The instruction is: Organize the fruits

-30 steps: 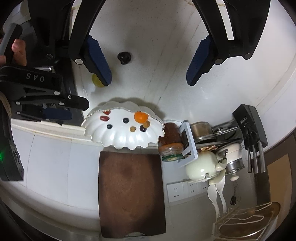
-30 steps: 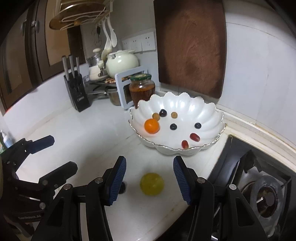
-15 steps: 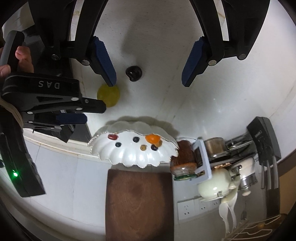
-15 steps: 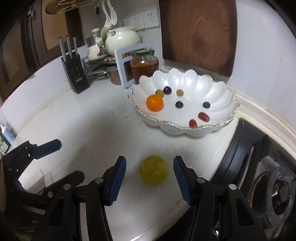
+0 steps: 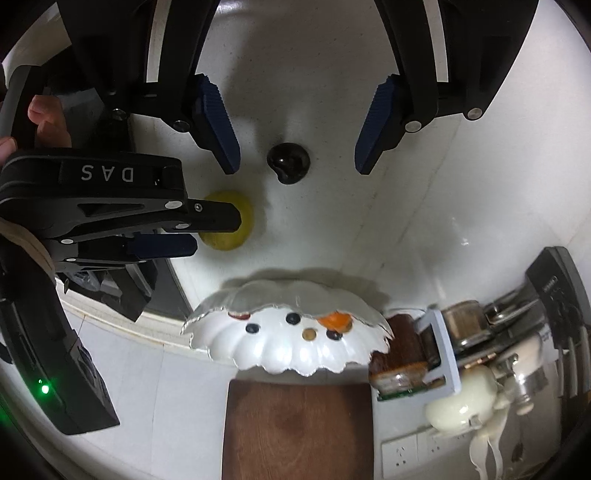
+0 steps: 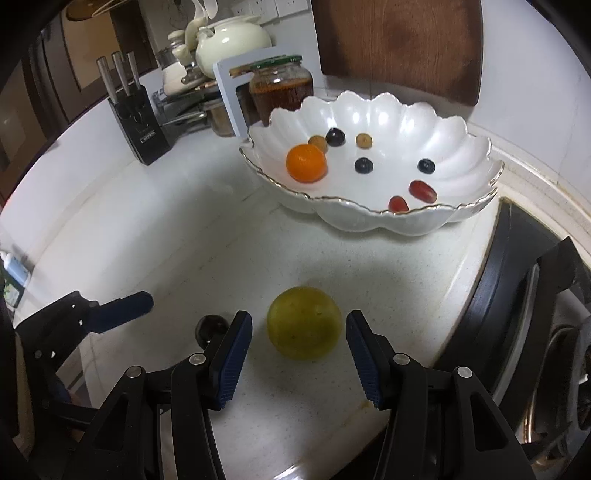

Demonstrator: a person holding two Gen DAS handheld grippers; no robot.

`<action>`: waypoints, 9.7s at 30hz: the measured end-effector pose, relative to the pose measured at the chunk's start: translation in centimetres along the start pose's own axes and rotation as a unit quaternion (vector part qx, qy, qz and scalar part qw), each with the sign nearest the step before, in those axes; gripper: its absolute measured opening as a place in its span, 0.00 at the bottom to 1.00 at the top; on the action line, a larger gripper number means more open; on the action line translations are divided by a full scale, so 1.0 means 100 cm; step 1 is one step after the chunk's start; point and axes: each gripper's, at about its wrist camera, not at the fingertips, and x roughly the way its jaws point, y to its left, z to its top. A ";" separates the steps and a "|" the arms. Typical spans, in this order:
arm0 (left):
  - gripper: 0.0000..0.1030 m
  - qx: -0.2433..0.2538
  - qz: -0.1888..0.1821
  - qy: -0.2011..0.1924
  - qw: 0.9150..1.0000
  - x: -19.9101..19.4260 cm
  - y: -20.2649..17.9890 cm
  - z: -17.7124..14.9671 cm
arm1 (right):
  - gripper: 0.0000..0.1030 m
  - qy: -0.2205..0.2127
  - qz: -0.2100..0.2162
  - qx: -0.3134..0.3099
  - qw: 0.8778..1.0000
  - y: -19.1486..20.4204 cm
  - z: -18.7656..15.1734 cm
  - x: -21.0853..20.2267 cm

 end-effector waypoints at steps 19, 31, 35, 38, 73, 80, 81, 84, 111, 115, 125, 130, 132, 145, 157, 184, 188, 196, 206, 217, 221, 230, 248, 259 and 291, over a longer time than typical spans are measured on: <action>0.35 0.003 -0.020 0.026 0.999 0.030 0.001 0.004 | 0.52 0.021 0.013 0.009 1.000 -0.007 -0.004 0.019; 0.27 -0.012 -0.015 0.023 1.000 0.025 0.004 0.004 | 0.49 0.013 0.016 0.012 1.000 -0.007 -0.006 0.018; 0.27 -0.026 -0.004 0.013 1.000 0.016 0.009 0.006 | 0.49 0.009 0.015 0.015 1.000 -0.007 -0.008 0.014; 0.27 -0.035 0.002 0.005 0.999 0.009 0.012 0.007 | 0.49 0.003 0.013 0.012 1.000 -0.005 -0.008 0.009; 0.27 0.003 -0.011 -0.135 0.991 -0.081 0.023 0.060 | 0.49 -0.144 -0.055 0.071 0.985 0.019 0.008 -0.092; 0.27 0.016 -0.031 -0.151 0.988 -0.081 0.030 0.081 | 0.49 -0.164 -0.080 0.089 0.979 0.023 0.021 -0.098; 0.28 0.018 -0.033 -0.153 0.987 -0.081 0.031 0.084 | 0.49 -0.168 -0.084 0.091 0.978 0.023 0.023 -0.099; 0.27 0.024 -0.039 -0.161 0.986 -0.081 0.034 0.094 | 0.49 -0.178 -0.097 0.099 0.974 0.024 0.030 -0.101; 0.27 0.049 -0.085 -0.163 0.982 -0.038 0.057 0.191 | 0.49 -0.206 -0.180 0.142 0.951 0.002 0.104 -0.089; 0.27 0.052 -0.090 -0.149 0.983 -0.023 0.057 0.206 | 0.49 -0.202 -0.187 0.145 0.950 -0.005 0.116 -0.085; 0.27 0.058 -0.090 -0.108 0.988 0.020 0.056 0.234 | 0.49 -0.171 -0.193 0.158 0.953 -0.029 0.141 -0.059; 0.27 0.065 -0.086 -0.083 0.991 0.045 0.056 0.245 | 0.49 -0.151 -0.188 0.168 0.956 -0.044 0.150 -0.043; 0.27 0.065 -0.087 -0.072 0.992 0.055 0.056 0.248 | 0.49 -0.139 -0.189 0.170 0.957 -0.050 0.153 -0.035; 0.27 0.071 -0.078 0.012 0.994 0.125 0.052 0.254 | 0.49 -0.067 -0.180 0.190 0.963 -0.087 0.159 0.014; 0.28 0.082 -0.062 0.087 0.991 0.171 0.048 0.237 | 0.49 -0.009 -0.174 0.188 0.967 -0.097 0.152 0.051; 0.87 0.074 0.032 -0.077 0.994 0.054 0.085 0.222 | 0.70 -0.124 -0.241 0.198 0.942 -0.043 0.120 -0.026; 0.90 0.066 0.018 -0.099 0.993 0.024 0.093 0.213 | 0.75 -0.155 -0.259 0.195 0.933 -0.020 0.109 -0.050; 0.95 0.048 0.006 -0.134 0.990 -0.030 0.095 0.183 | 0.83 -0.201 -0.301 0.174 0.916 0.019 0.088 -0.096; 0.98 0.044 0.030 -0.184 0.982 -0.101 0.092 0.132 | 0.83 -0.230 -0.313 0.140 0.910 0.068 0.047 -0.142; 0.99 0.038 0.028 -0.198 0.979 -0.162 0.093 0.073 | 0.83 -0.254 -0.312 0.127 0.906 0.114 -0.006 -0.182; 0.99 0.041 0.023 -0.204 0.978 -0.183 0.092 0.052 | 0.83 -0.257 -0.309 0.128 0.907 0.127 -0.028 -0.196; 1.00 0.041 0.011 -0.199 0.979 -0.222 0.089 0.006 | 0.83 -0.259 -0.302 0.130 0.908 0.164 -0.077 -0.221; 1.00 0.044 0.009 -0.217 0.975 -0.278 0.081 -0.052 | 0.83 -0.267 -0.293 0.128 0.909 0.206 -0.136 -0.254; 1.00 0.041 0.014 -0.216 0.975 -0.294 0.079 -0.074 | 0.83 -0.273 -0.294 0.121 0.908 0.219 -0.154 -0.263; 1.00 0.039 0.006 -0.228 0.973 -0.312 0.080 -0.085 | 0.83 -0.283 -0.294 0.119 0.905 0.237 -0.165 -0.273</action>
